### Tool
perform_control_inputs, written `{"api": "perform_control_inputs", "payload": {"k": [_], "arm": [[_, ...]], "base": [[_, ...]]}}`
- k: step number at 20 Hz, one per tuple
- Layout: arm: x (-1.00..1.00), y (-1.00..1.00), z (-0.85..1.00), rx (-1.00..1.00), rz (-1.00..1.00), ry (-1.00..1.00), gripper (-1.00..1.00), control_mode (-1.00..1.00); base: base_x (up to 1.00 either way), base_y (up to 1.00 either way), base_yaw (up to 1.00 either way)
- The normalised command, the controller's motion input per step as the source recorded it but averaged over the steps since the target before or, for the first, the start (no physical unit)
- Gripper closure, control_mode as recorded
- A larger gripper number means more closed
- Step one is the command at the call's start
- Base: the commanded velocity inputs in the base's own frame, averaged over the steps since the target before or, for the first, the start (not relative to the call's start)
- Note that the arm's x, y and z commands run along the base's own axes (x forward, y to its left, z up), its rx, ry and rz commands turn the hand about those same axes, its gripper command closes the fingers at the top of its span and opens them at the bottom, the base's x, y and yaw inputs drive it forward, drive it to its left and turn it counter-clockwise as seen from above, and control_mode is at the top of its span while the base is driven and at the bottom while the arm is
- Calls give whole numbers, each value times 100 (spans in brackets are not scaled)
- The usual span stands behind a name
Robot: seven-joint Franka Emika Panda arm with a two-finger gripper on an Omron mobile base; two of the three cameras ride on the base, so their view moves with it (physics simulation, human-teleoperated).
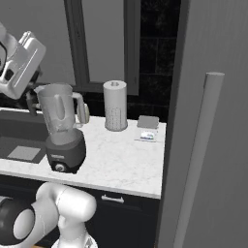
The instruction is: Close the lid blender by securely placing the lid on top.
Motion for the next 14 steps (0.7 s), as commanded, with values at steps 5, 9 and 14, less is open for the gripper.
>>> {"api": "perform_control_inputs", "payload": {"k": [5,9,14], "arm": [[0,-10,-8,0,0,15,100,-100],[0,-5,-13,0,0,11,100,-100],[0,-14,-1,0,2,3,100,-100]], "base": [[0,0,0],[0,0,0],[0,0,0]]}}
